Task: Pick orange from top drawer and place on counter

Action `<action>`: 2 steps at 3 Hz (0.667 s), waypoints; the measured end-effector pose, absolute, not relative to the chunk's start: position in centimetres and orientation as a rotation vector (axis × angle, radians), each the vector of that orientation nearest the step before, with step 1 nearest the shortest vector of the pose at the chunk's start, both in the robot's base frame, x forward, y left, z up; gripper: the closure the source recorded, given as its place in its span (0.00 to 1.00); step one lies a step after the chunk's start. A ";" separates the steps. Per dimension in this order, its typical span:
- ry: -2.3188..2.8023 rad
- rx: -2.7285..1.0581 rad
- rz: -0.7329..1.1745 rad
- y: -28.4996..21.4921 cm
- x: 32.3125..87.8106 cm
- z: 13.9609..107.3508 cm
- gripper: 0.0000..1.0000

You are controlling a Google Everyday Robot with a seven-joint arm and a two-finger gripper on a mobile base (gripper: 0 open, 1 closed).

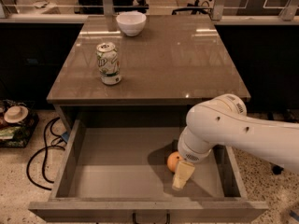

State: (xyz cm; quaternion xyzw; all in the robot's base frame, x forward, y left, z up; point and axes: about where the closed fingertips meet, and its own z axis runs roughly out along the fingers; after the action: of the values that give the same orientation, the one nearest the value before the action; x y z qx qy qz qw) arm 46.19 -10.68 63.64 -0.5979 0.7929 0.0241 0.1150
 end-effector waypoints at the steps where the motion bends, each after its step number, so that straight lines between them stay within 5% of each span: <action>1: 2.310 -1.728 0.139 -11.0 46.3 63.1 0.00; 2: 2.286 -1.705 0.213 -11.1 46.4 62.4 0.00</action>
Offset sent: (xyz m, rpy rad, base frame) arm 0.0028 -0.0041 -0.0209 0.1902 0.0324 0.0028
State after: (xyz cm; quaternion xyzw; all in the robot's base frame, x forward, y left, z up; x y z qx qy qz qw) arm 46.38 -11.05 62.41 -0.5902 0.7915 0.0737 0.1404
